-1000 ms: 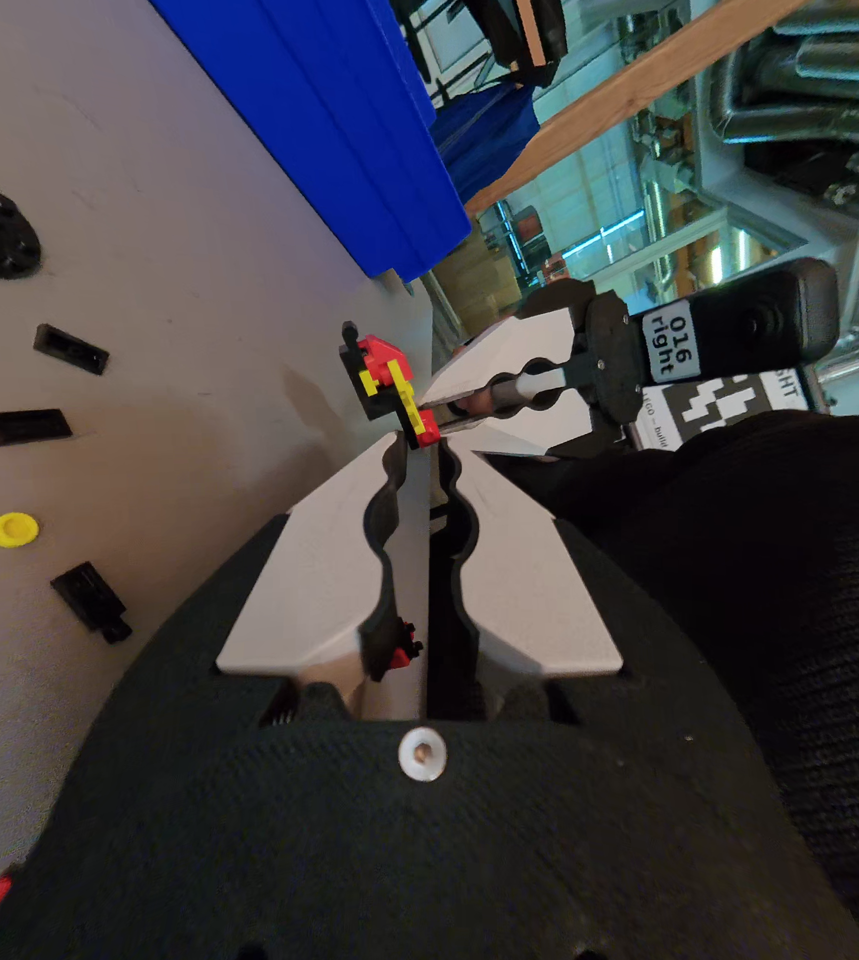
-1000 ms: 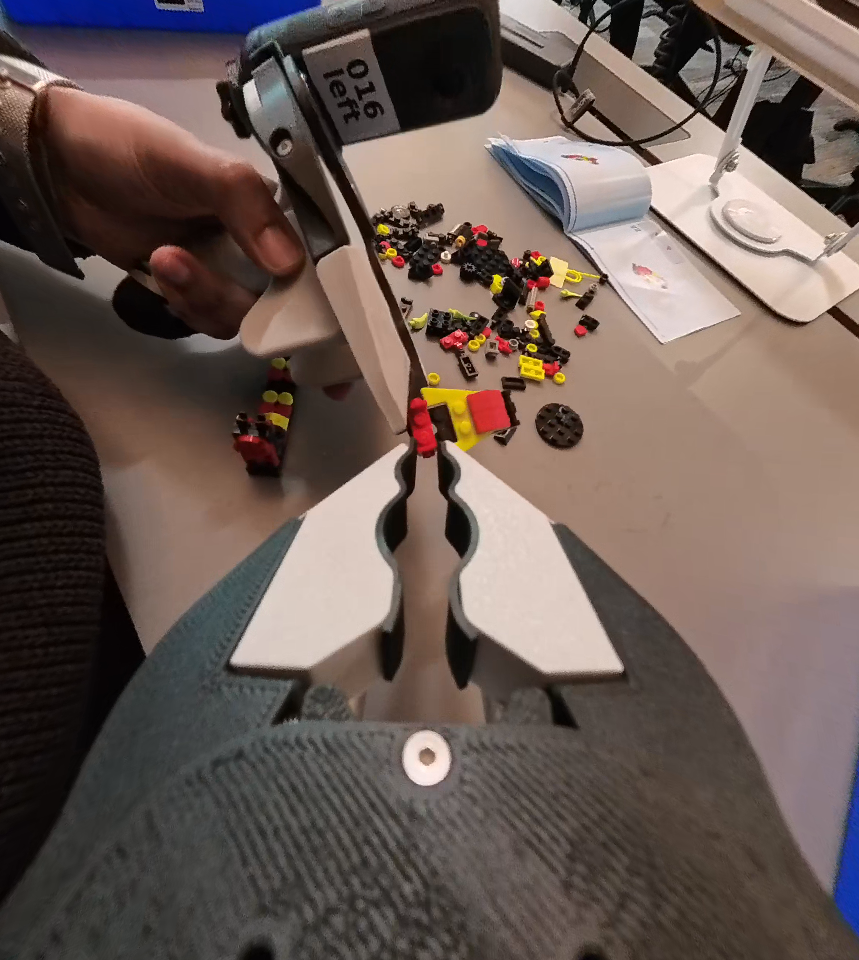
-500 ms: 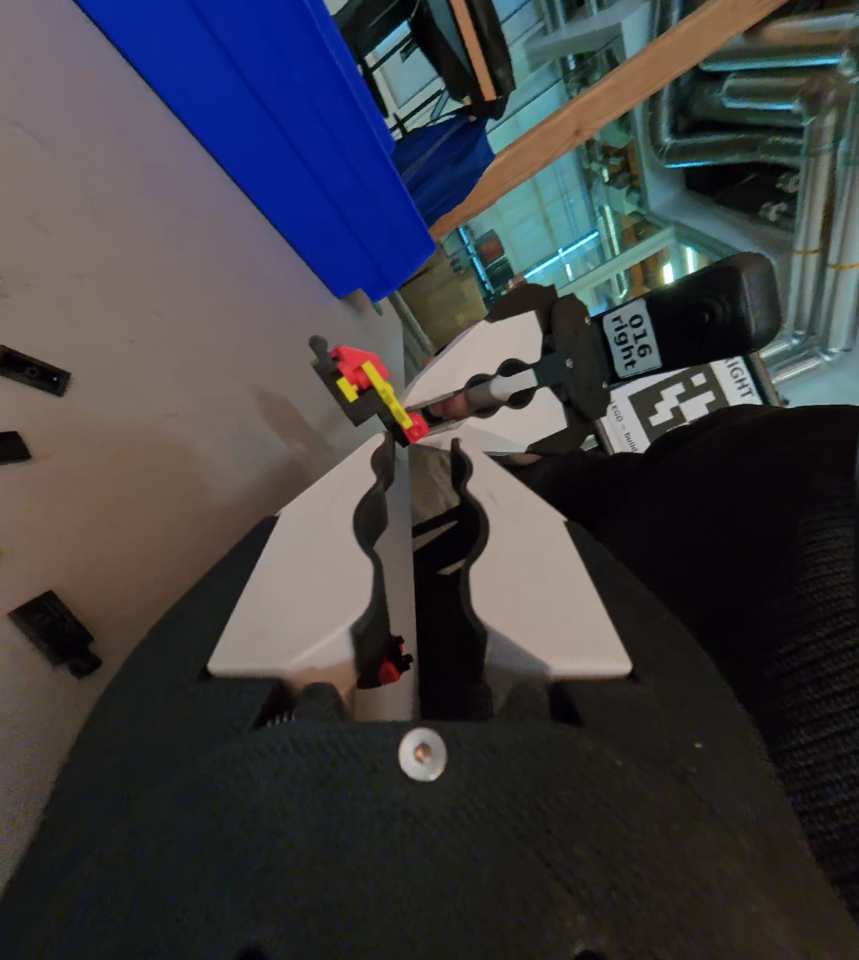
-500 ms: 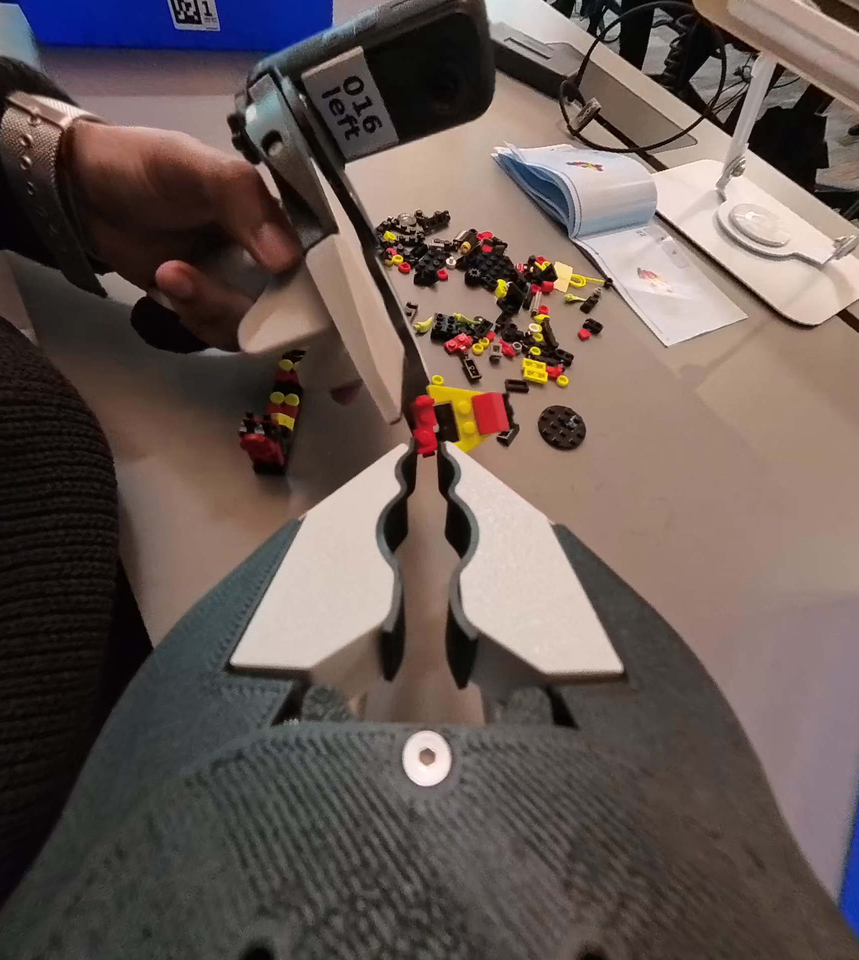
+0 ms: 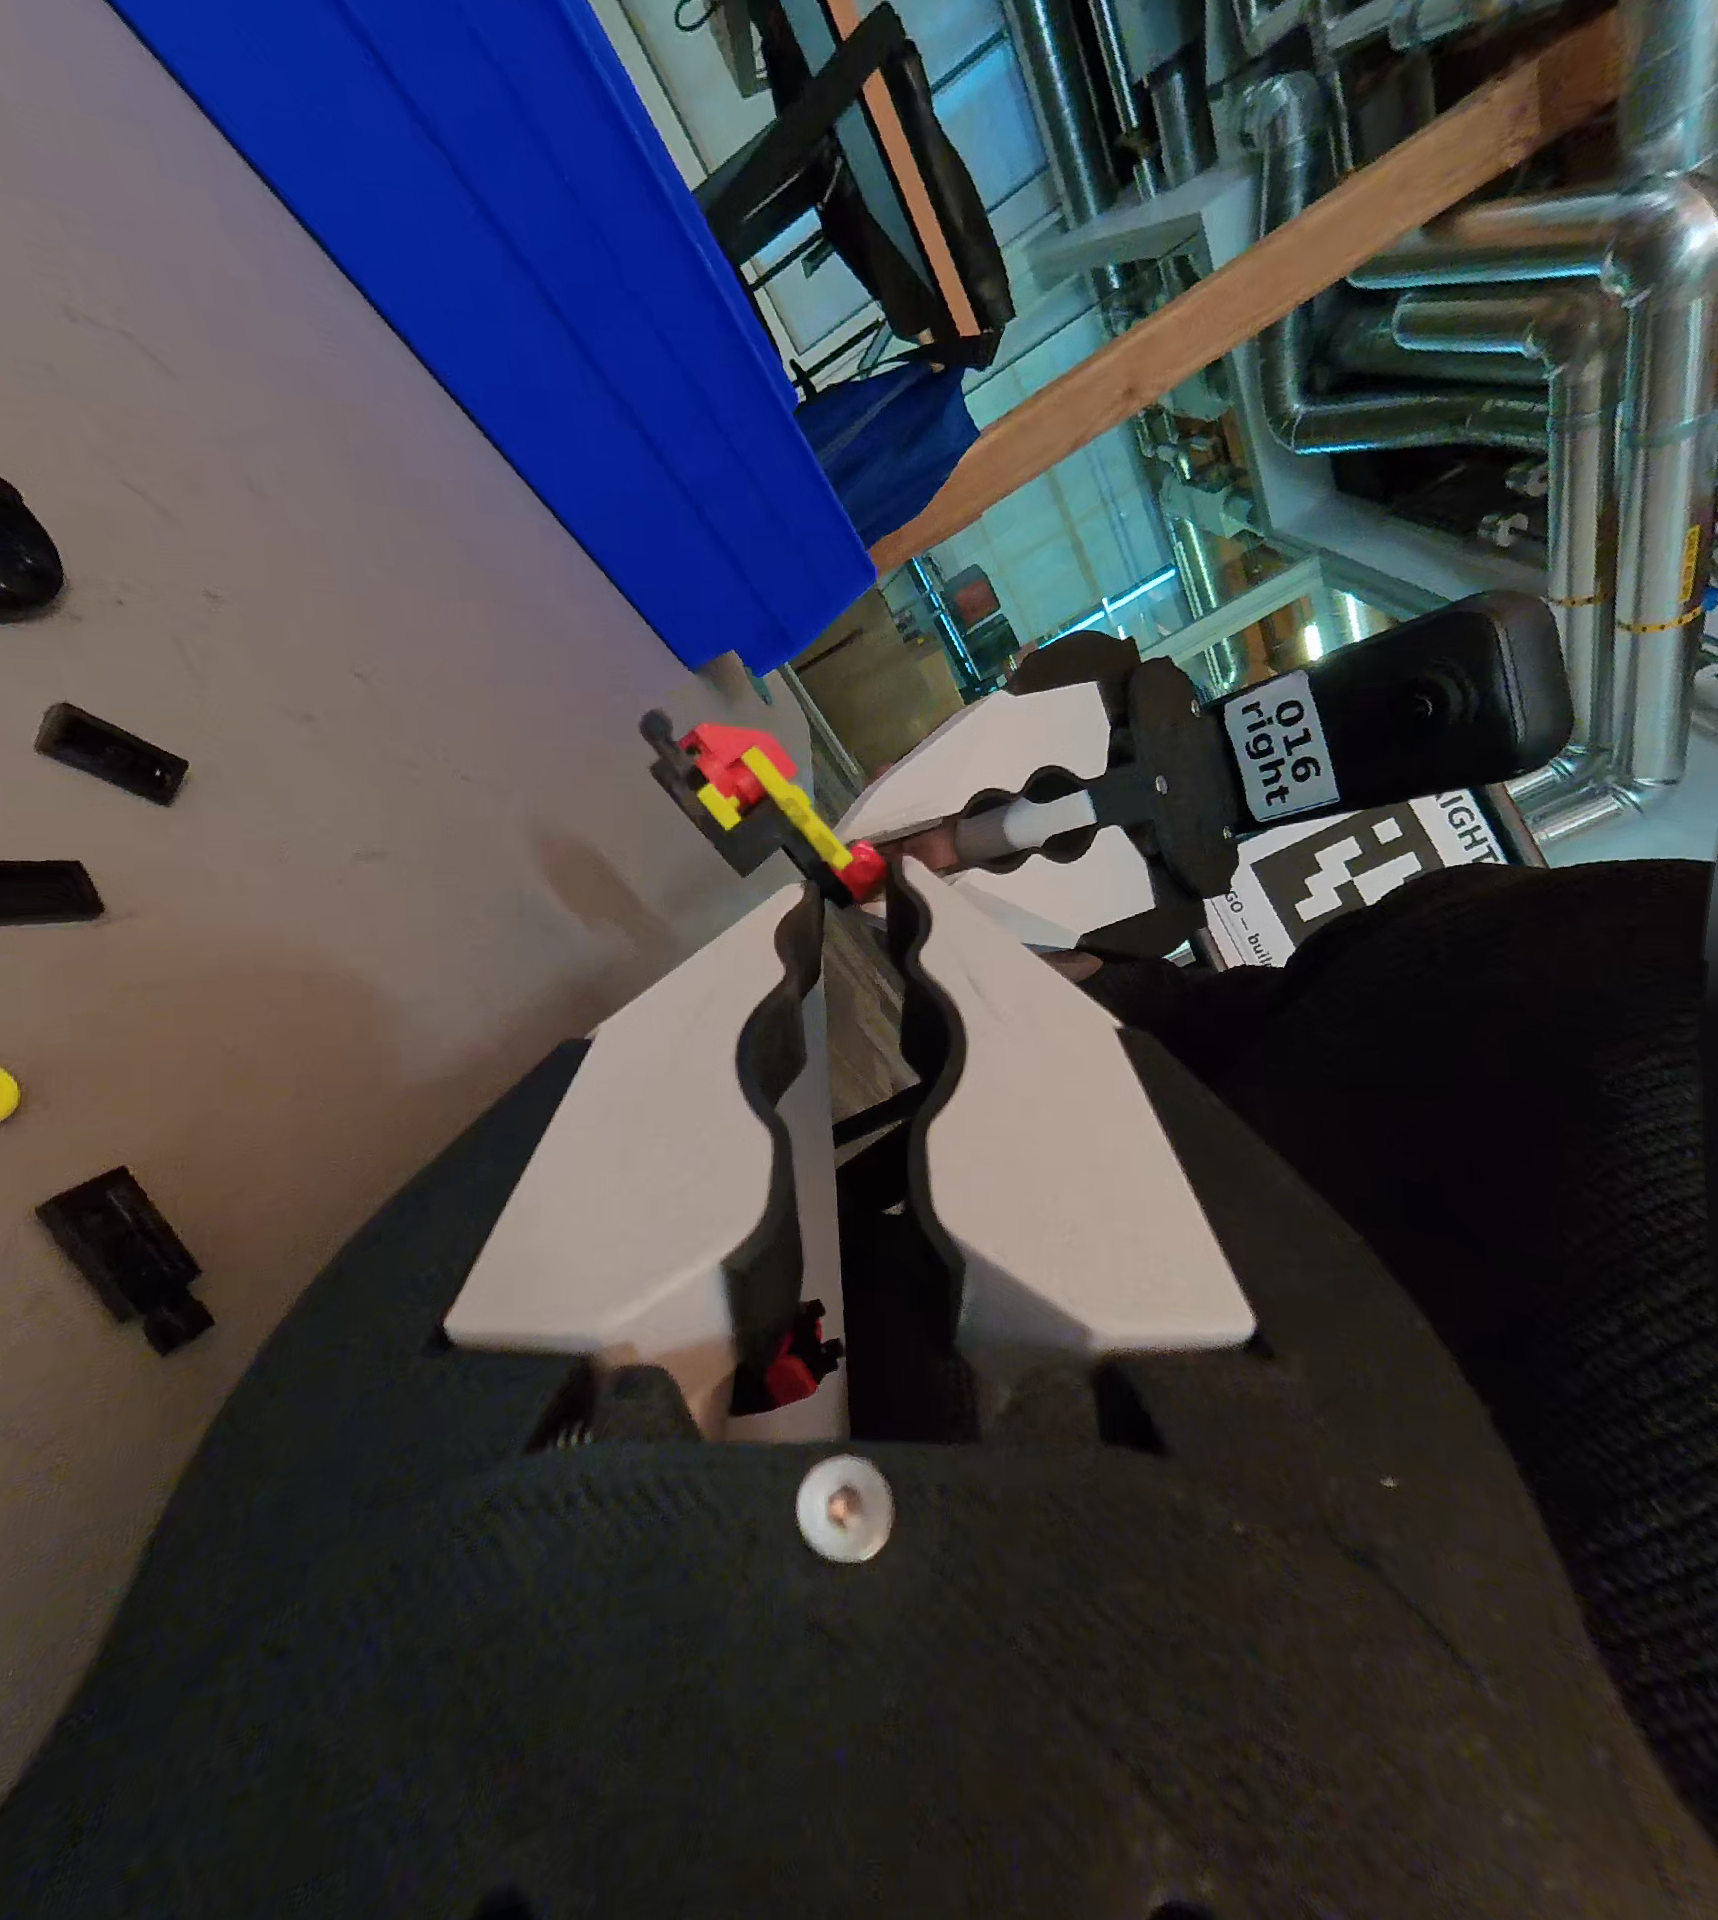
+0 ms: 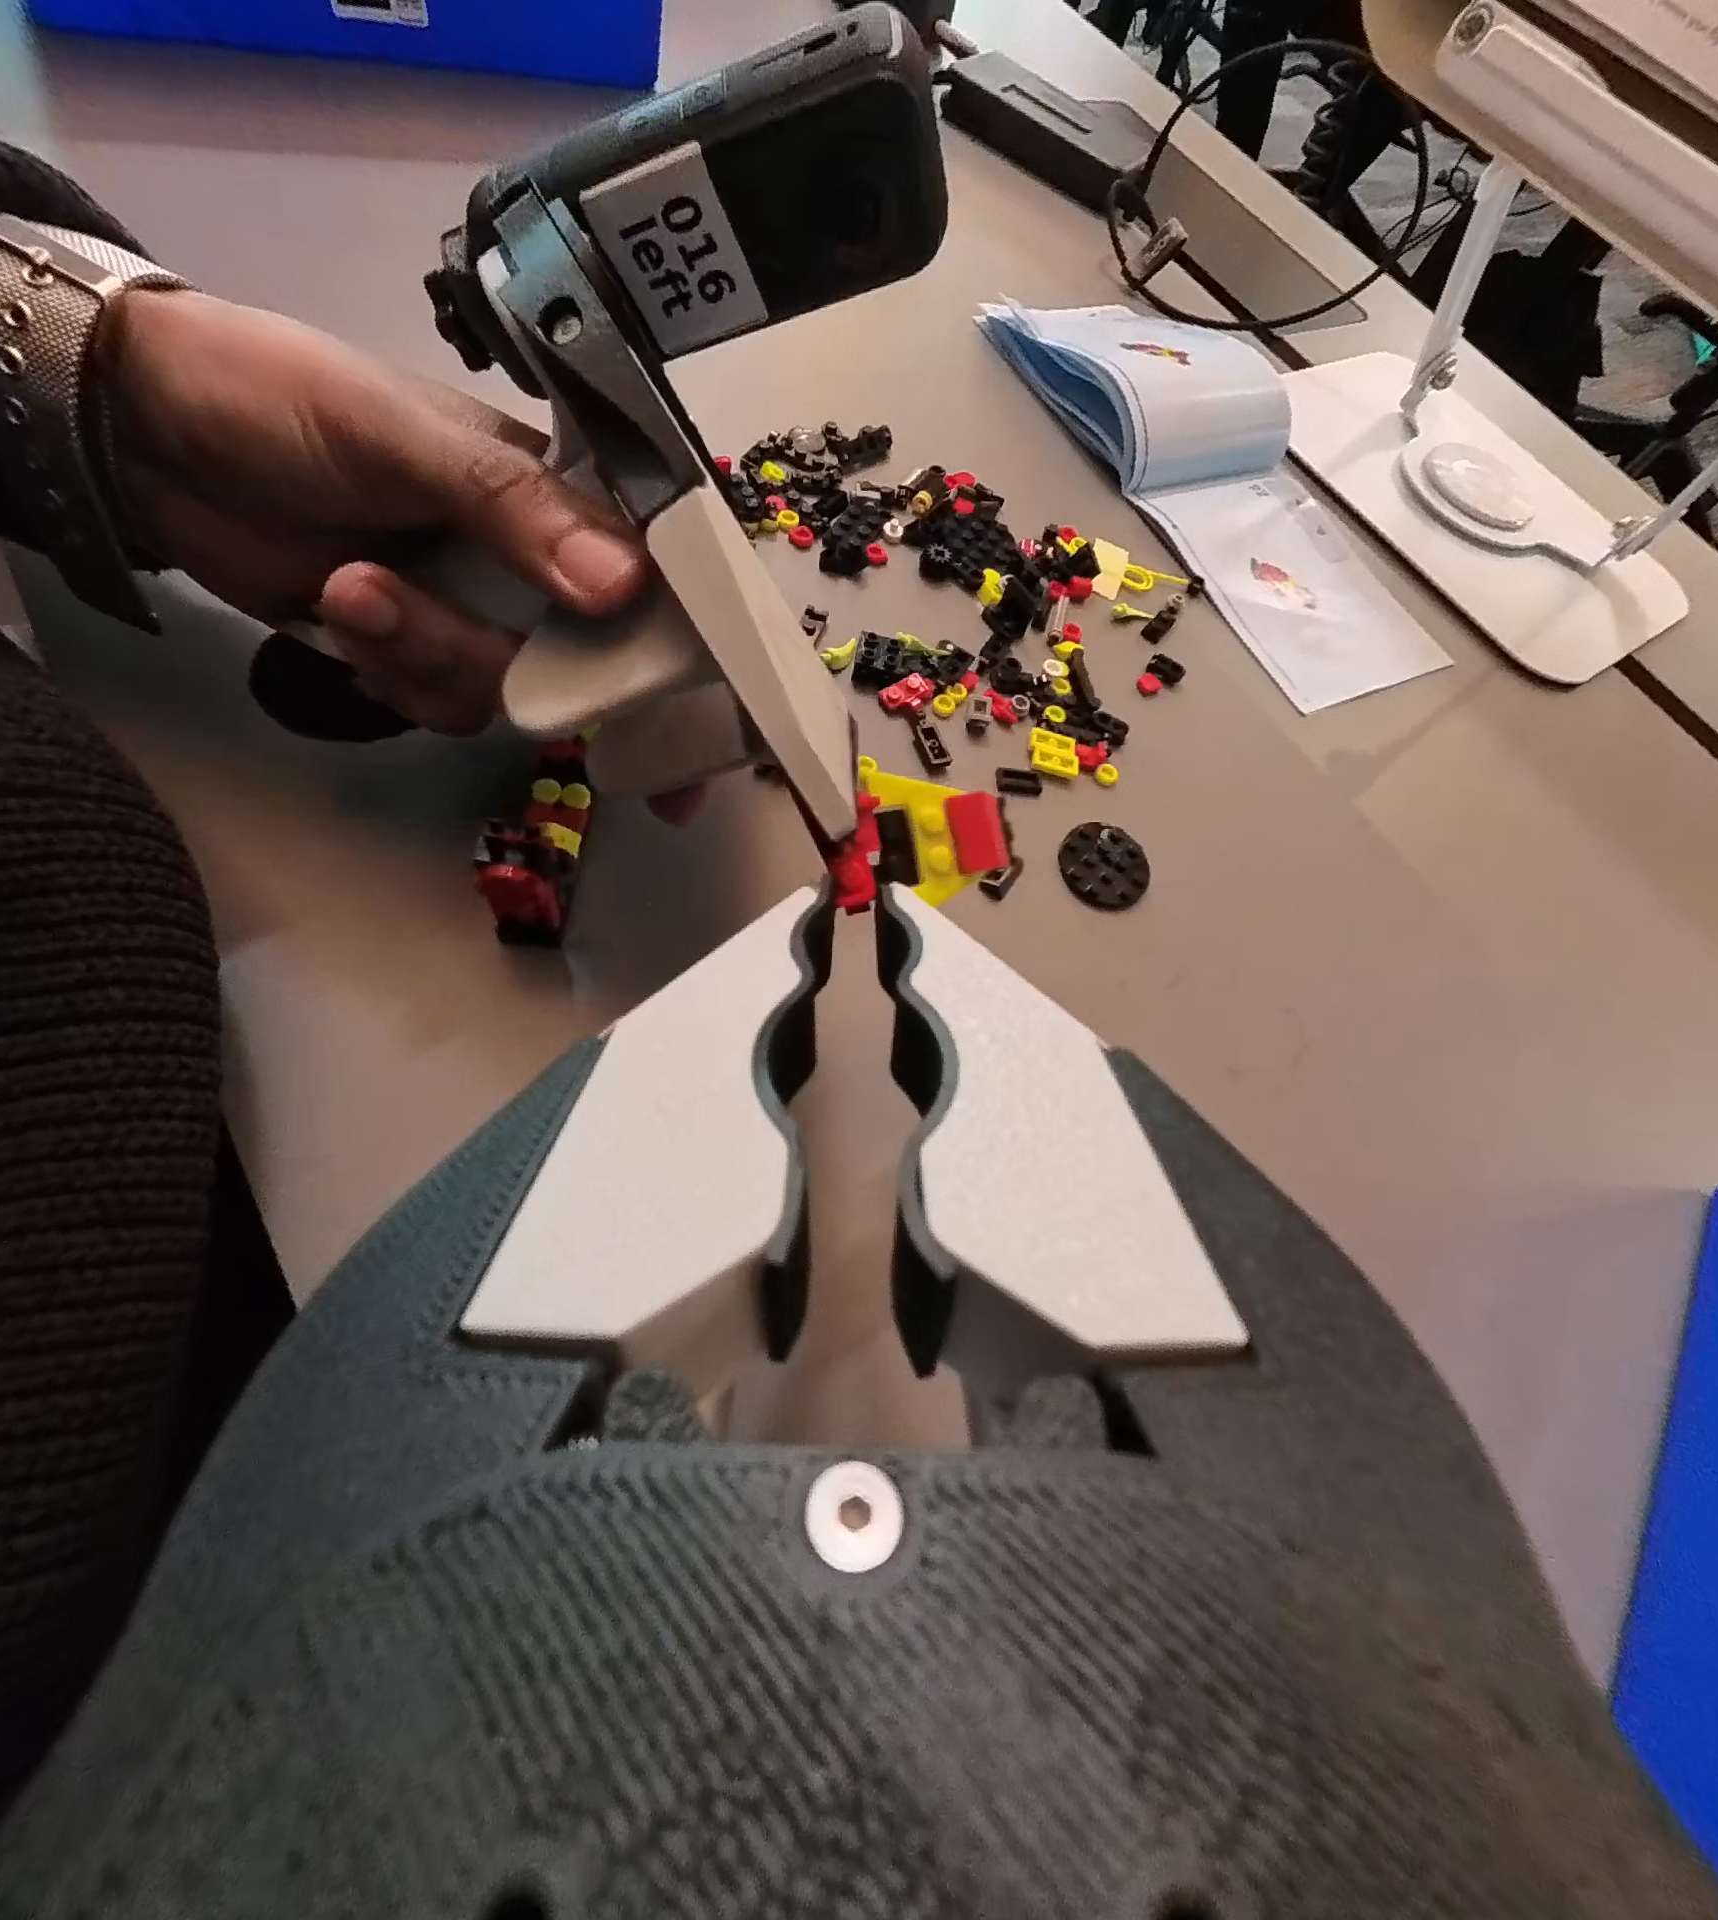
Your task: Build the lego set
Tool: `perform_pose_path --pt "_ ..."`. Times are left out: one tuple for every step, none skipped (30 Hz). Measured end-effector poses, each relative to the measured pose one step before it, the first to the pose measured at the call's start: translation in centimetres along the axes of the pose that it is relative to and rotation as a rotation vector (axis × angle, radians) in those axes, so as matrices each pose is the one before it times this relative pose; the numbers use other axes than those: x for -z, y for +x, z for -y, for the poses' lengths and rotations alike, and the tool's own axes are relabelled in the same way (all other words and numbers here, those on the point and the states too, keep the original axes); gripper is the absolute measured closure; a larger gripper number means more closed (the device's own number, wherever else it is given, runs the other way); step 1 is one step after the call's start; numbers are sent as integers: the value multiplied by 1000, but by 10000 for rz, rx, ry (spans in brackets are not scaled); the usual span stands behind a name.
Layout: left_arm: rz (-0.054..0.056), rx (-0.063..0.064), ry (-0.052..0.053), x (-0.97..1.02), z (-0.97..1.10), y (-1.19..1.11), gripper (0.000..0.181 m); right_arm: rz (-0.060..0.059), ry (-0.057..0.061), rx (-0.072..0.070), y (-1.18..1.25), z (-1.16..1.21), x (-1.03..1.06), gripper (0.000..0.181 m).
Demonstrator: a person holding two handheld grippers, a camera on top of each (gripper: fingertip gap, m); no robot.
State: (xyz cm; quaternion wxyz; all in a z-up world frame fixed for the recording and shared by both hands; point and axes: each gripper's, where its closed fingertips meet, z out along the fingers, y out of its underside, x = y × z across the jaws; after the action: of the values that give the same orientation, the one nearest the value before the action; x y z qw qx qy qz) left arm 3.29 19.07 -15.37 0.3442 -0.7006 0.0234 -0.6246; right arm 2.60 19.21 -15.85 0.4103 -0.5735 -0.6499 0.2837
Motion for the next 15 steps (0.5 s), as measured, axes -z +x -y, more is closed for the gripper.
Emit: perform_pose_path --pt "-42 22 -8 11 -6 13 171 6 1 -55 2 -3 -14 175" --pt "-34 16 -10 21 -4 -5 171 16 2 -70 -2 0 -4 175" --pt "-33 -3 -2 15 3 18 171 19 21 -87 4 26 -5 175" --pt "-27 -12 -19 13 -2 26 171 28 33 -108 19 31 14 175" --pt "-12 -36 -15 4 17 39 171 39 34 -129 19 24 20 175" --pt "-5 -71 -6 1 24 54 171 44 37 -149 28 31 29 175" --pt "-8 -74 -16 -5 15 53 171 56 34 -168 21 44 41 175" --pt "1 -96 -24 5 2 38 171 66 24 -181 18 37 39 175" --pt "7 -112 -41 -6 -5 43 171 72 24 -191 0 25 31 175" --pt "18 -141 -41 7 -20 30 171 83 26 -214 -3 3 37 175" --pt "31 -168 -41 11 -13 15 172 99 20 -248 0 -4 27 175" --pt "53 -175 -60 17 -41 -20 172 106 8 -262 -1 -34 14 175" --pt "67 -187 -40 36 6 -35 172 89 -2 -246 44 -63 23 175" --pt "60 -188 -42 33 -4 -18 172 76 -5 -221 72 -87 36 175" --pt "48 -189 -57 41 -7 -1 172 88 2 -204 49 -88 25 175"
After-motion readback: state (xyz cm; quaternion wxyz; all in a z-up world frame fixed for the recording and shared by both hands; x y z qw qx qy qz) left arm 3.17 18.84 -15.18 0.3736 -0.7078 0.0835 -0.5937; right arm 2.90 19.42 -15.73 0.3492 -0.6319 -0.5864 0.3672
